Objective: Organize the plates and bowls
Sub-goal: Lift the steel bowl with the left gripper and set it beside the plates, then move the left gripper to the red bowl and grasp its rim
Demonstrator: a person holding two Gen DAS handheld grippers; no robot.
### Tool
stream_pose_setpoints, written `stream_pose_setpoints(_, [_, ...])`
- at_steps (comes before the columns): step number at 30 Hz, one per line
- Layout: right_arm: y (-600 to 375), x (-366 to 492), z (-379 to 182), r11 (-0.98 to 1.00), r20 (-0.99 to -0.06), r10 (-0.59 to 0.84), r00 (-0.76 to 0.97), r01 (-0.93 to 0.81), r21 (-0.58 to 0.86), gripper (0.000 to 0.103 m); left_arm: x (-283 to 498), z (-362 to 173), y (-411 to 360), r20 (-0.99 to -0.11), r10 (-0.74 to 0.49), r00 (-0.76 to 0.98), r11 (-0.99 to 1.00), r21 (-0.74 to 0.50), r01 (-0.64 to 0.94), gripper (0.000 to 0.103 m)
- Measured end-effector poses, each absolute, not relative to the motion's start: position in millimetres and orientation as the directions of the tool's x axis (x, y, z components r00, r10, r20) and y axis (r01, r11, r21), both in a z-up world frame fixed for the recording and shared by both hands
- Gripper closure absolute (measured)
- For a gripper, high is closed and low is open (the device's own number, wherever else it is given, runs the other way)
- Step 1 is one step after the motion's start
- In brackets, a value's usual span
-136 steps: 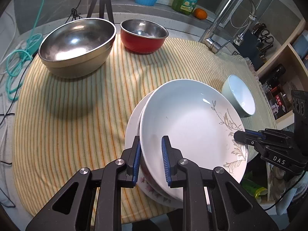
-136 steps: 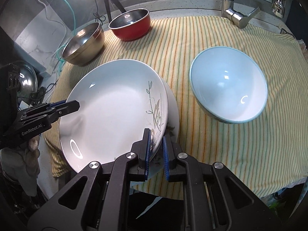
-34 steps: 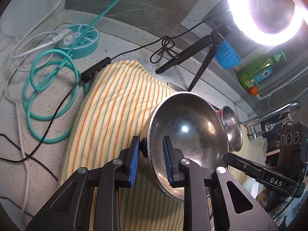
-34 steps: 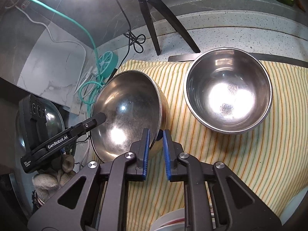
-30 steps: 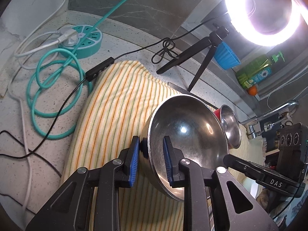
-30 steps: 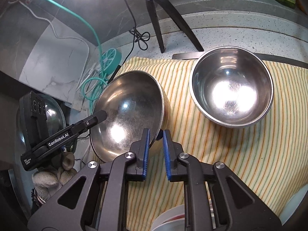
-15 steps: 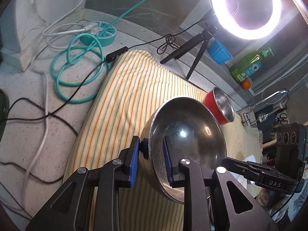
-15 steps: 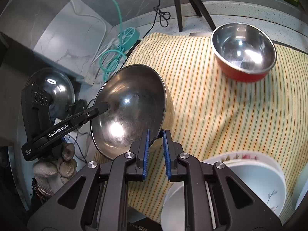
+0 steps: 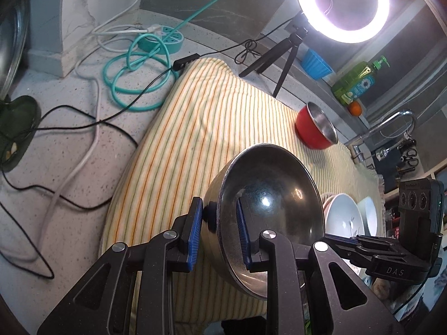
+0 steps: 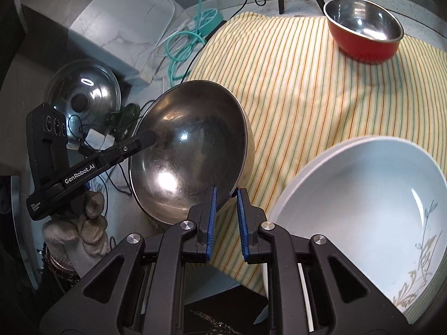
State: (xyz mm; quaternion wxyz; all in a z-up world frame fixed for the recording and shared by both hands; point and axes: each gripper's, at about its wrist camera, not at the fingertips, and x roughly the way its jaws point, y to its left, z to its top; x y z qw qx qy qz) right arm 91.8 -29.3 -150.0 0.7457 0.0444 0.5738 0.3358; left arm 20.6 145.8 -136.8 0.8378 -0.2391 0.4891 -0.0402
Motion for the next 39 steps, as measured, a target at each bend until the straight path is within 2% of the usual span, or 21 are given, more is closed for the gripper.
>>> stream_pose_setpoints(20, [-35.6, 67.9, -152.5, 0.754, -0.826, 0.554, 0.100, -0.480, 0.448, 0.088, -2.4, -149.8, 141.0, -0.816, -0.313, 0.487, 0.875, -0.447, -0.186, 0.081])
stream_pose_setpoints(24, [-33.1, 66.4, -145.0, 0.758, -0.831, 0.540, 0.134, -0.507, 0.411, 0.087, -2.6, -145.7, 142.1, -0.812, -0.306, 0.497, 0.876, -0.444, -0.187, 0.079])
stream_pose_setpoints(25, [-33.3, 66.0, -143.1, 0.767, -0.833, 0.531, 0.154, -0.506, 0.395, 0.080, -2.2, -143.9, 142.3, -0.813, -0.300, 0.499, 0.879, -0.439, -0.187, 0.076])
stream_pose_setpoints(26, [-34.0, 65.9, -141.0, 0.769, -0.833, 0.529, 0.164, -0.508, 0.388, 0.069, -1.8, -142.6, 142.4, -0.815, -0.293, 0.499, 0.881, -0.433, -0.191, 0.068])
stream_pose_setpoints(27, [-35.5, 66.1, -138.7, 0.770, -0.830, 0.530, 0.174, -0.509, 0.385, 0.062, -1.3, -140.4, 143.2, -0.816, -0.283, 0.503, 0.883, -0.426, -0.196, 0.065])
stream_pose_setpoints(28, [-36.9, 65.9, -136.6, 0.772, -0.827, 0.531, 0.186, -0.509, 0.381, 0.050, -1.1, -138.3, 143.5, -0.813, -0.278, 0.511, 0.885, -0.424, -0.193, 0.064])
stream_pose_setpoints(29, [-39.0, 65.8, -133.4, 0.775, -0.823, 0.531, 0.203, -0.508, 0.375, 0.042, -0.7, -137.0, 143.5, -0.813, -0.272, 0.515, 0.888, -0.418, -0.192, 0.064])
stream_pose_setpoints(30, [-41.7, 65.6, -131.1, 0.776, -0.820, 0.533, 0.212, -0.508, 0.373, 0.040, 0.0, -135.0, 143.8, -0.813, -0.264, 0.519, 0.892, -0.411, -0.190, 0.064])
stream_pose_setpoints(32, [-45.7, 66.0, -126.1, 0.779, -0.813, 0.533, 0.235, -0.510, 0.364, 0.032, 2.3, -131.0, 143.6, -0.816, -0.245, 0.524, 0.900, -0.393, -0.191, 0.049])
stream_pose_setpoints(35, [-52.9, 69.4, -118.6, 0.791, -0.805, 0.525, 0.277, -0.507, 0.342, 0.024, 7.4, -123.1, 140.2, -0.816, -0.211, 0.537, 0.915, -0.359, -0.186, 0.043])
stream_pose_setpoints(39, [-68.2, 80.7, -109.5, 0.809, -0.798, 0.514, 0.315, -0.487, 0.330, 0.023, 17.4, -114.3, 132.3, -0.811, -0.204, 0.548, 0.925, -0.344, -0.164, 0.042])
